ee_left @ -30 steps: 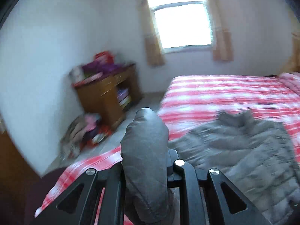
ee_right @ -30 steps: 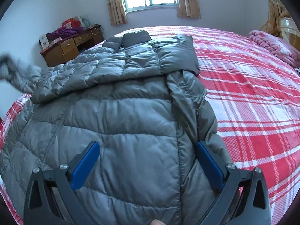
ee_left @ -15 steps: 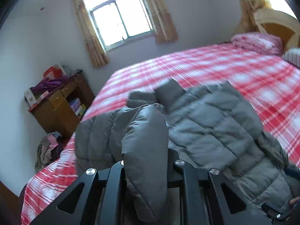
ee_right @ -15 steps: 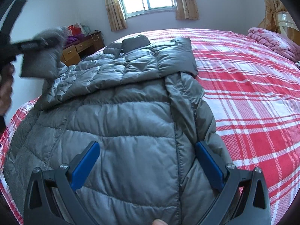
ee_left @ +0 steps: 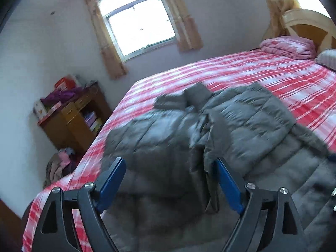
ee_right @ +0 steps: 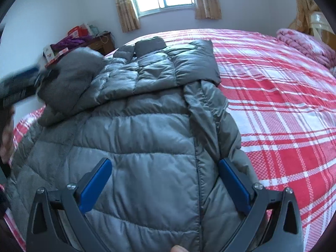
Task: Fold large clothes
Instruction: 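Fold the held sleeve across the jacket front and release it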
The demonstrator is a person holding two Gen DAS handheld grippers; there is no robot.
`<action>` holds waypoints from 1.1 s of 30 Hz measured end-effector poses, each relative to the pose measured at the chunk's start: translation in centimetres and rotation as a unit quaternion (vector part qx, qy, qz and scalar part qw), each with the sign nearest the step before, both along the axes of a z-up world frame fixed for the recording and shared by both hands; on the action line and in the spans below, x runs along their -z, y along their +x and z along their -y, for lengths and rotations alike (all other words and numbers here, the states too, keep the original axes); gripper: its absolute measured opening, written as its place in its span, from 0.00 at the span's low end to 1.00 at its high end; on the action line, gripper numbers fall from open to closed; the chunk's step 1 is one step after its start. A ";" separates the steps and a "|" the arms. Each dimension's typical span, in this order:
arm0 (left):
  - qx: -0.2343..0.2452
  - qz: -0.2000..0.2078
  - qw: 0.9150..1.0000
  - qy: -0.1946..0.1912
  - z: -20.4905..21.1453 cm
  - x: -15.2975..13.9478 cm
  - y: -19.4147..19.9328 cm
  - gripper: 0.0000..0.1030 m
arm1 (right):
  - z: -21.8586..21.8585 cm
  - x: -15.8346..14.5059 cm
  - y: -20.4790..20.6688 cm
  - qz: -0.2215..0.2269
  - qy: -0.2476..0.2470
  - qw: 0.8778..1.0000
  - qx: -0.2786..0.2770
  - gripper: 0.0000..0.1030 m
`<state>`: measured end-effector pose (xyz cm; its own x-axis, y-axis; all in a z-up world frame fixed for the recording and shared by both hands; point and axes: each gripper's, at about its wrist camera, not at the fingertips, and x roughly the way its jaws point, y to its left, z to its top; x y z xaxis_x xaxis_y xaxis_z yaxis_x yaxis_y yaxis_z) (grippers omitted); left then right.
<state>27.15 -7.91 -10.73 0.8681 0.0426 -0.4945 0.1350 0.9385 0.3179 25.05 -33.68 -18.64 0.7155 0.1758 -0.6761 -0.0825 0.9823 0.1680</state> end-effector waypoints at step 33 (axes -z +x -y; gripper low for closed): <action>-0.126 -0.093 0.986 -0.050 -11.0 7.6 4.1 0.85 | -10.1 -3.1 10.7 -0.041 -0.009 0.999 -0.001 0.71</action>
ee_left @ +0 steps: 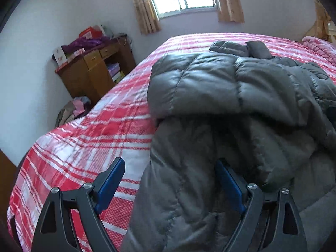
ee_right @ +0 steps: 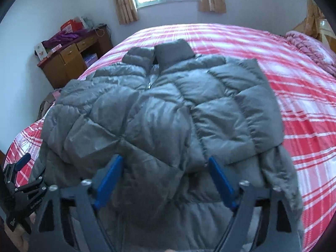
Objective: Fold large clothes
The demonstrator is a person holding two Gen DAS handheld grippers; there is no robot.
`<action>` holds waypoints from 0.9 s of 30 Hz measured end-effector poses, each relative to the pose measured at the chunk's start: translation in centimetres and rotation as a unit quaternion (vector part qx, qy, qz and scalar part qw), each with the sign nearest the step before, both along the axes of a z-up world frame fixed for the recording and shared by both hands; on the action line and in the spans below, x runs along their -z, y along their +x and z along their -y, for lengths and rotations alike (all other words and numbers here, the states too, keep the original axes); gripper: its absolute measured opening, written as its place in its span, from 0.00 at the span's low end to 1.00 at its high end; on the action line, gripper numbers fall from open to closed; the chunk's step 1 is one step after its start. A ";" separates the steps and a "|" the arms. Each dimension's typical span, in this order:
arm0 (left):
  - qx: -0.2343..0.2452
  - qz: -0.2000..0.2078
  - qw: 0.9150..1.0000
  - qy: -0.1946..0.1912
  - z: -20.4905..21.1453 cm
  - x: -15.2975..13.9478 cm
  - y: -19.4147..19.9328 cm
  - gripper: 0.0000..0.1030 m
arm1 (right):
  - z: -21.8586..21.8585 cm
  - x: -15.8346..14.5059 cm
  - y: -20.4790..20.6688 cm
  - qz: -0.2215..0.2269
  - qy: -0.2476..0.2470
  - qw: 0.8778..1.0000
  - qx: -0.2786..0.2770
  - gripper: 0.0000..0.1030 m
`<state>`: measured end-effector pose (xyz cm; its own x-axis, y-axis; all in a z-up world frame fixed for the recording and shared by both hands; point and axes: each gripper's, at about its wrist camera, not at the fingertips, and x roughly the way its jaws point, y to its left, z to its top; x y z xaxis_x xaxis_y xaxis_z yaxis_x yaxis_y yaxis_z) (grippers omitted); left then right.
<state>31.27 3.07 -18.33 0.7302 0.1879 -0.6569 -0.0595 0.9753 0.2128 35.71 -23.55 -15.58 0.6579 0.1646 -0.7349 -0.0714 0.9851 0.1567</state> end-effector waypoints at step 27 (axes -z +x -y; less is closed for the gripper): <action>-0.023 0.041 0.993 -0.111 -0.8 -10.9 6.2 0.86 | 4.9 -7.6 -3.8 0.106 0.014 0.990 0.090 0.53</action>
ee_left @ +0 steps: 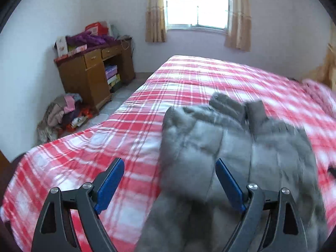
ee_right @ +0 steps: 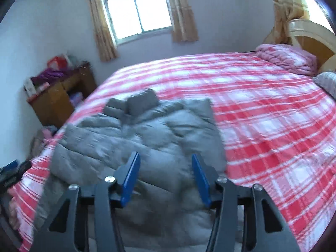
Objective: Fold large clothes
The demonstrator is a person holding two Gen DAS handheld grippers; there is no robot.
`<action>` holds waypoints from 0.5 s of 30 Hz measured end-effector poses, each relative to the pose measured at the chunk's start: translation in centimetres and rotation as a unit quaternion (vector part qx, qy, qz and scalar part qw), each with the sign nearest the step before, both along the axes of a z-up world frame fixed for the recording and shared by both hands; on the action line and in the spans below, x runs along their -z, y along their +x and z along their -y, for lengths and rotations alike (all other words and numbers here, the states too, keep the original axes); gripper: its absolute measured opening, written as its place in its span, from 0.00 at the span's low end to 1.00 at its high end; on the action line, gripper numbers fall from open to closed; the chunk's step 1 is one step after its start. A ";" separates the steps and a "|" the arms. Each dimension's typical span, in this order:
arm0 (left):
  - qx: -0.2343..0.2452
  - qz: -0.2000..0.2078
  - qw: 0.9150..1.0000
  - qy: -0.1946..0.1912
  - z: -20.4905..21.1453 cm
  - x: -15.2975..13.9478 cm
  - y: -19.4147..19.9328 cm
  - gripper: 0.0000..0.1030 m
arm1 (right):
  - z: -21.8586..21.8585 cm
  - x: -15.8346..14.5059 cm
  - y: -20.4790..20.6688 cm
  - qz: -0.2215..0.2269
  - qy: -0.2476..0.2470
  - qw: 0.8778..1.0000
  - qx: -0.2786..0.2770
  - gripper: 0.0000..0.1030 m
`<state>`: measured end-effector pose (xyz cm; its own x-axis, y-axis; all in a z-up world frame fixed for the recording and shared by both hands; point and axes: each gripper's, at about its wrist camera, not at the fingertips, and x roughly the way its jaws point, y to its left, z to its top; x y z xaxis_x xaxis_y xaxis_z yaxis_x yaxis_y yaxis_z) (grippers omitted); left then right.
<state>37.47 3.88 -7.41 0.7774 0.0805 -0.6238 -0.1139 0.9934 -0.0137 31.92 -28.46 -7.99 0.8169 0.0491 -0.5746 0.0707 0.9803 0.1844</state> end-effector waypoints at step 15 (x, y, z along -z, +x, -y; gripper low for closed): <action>-0.099 -0.099 0.990 0.011 -3.6 12.2 7.0 0.99 | -4.5 9.9 7.0 -0.080 -0.048 0.995 -0.024 0.53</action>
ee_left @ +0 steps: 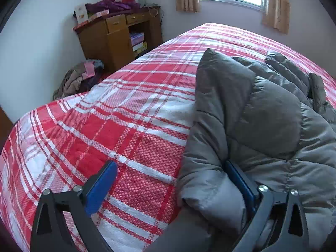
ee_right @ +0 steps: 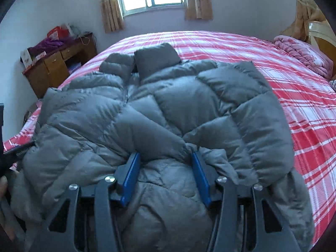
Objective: Fold large clothes
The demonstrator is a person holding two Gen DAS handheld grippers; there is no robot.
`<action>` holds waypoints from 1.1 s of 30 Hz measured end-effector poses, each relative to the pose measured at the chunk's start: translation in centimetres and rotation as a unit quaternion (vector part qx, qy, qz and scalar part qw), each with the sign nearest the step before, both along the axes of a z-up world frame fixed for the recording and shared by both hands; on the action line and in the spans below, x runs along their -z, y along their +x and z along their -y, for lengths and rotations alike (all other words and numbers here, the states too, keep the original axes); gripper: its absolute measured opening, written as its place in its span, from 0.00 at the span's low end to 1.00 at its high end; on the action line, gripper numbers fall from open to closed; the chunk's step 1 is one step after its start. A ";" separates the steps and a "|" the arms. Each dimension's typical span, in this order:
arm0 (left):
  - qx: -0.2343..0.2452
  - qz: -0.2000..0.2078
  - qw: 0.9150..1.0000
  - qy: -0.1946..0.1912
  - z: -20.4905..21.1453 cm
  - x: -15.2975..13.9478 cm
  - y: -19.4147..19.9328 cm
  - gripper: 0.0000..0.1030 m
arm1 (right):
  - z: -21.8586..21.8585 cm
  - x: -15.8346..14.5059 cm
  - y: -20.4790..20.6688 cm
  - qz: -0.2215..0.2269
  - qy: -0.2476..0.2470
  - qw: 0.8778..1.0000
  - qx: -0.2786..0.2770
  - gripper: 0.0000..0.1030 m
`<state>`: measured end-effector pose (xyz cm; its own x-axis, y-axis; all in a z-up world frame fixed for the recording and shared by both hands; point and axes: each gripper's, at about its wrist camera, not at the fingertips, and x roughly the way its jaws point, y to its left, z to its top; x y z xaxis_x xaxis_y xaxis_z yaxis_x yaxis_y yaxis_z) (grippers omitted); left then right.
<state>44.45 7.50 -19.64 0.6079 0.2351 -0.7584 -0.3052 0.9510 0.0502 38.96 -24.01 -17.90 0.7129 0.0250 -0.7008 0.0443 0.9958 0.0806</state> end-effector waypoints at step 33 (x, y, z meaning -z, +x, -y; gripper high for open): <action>-0.022 -0.011 1.000 0.007 5.0 -4.2 7.4 0.99 | 9.9 -5.5 6.3 0.022 0.035 0.976 0.213 0.73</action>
